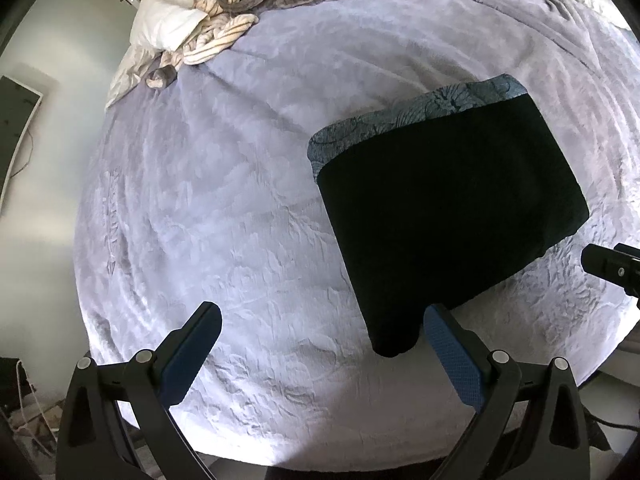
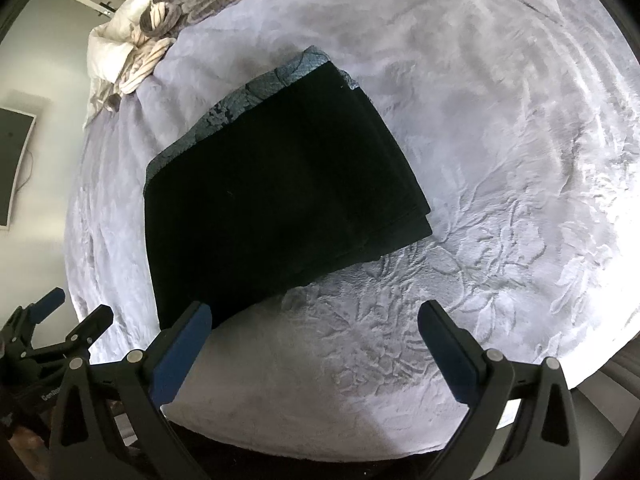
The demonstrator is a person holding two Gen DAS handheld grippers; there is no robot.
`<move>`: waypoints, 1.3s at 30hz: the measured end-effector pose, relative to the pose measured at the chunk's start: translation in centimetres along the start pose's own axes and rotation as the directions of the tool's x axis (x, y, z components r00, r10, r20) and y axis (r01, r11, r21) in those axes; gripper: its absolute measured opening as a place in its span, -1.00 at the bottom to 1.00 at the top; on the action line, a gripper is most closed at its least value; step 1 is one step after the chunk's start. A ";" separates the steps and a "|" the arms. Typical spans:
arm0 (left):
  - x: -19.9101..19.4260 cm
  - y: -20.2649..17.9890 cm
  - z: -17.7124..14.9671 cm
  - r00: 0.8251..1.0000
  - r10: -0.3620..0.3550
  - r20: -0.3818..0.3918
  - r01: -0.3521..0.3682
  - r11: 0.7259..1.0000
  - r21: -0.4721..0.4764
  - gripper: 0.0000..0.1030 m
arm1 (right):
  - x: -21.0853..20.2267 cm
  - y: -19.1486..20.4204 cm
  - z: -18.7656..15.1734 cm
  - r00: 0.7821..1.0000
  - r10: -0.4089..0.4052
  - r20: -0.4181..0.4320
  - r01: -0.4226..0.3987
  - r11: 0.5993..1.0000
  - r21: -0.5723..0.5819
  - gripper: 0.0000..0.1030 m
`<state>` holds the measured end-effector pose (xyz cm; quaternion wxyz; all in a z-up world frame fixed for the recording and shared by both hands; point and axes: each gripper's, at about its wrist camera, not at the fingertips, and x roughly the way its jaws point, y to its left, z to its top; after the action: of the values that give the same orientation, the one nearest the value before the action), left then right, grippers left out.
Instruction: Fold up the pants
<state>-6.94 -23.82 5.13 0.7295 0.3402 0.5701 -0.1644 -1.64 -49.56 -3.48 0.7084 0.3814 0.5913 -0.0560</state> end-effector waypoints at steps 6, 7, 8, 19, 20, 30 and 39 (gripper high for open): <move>0.9 -0.4 -0.2 0.999 -0.001 -0.039 0.001 1.000 -0.018 0.97 | 0.8 -0.7 0.2 0.999 0.003 -0.035 -0.003 1.000 0.002 0.99; 1.0 -0.5 -0.1 0.999 -0.002 -0.043 0.001 1.000 -0.022 0.97 | 0.8 -0.9 0.3 0.999 -0.001 -0.041 0.001 1.000 0.000 0.99; 1.1 -0.6 -0.1 0.999 -0.005 -0.050 0.004 1.000 -0.030 0.97 | 0.9 -1.1 0.4 0.999 -0.007 -0.049 0.007 1.000 0.000 0.99; 3.8 0.0 1.3 0.993 -0.092 -0.068 0.081 0.986 -0.146 0.97 | 1.1 -3.0 2.7 0.995 -0.018 -0.095 0.015 1.000 -0.027 0.99; 4.3 0.4 1.6 0.992 -0.110 -0.065 0.098 0.981 -0.166 0.97 | 1.1 -3.2 3.2 0.995 -0.011 -0.096 0.008 0.999 -0.033 0.99; 9.1 3.6 3.5 0.922 -0.387 -0.024 0.361 0.880 -0.309 0.97 | 3.1 -3.5 8.3 0.992 0.057 -0.116 -0.072 0.989 -0.130 0.99; 13.3 1.8 5.4 0.838 -0.546 0.018 0.526 0.799 -0.292 0.97 | 8.0 -4.9 12.3 0.956 0.225 -0.188 -0.251 0.960 -0.124 0.99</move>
<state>2.01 -24.28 -6.26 0.6747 0.0617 0.6847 -0.2685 7.92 -57.46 -12.73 0.6824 0.4002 0.6024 0.1065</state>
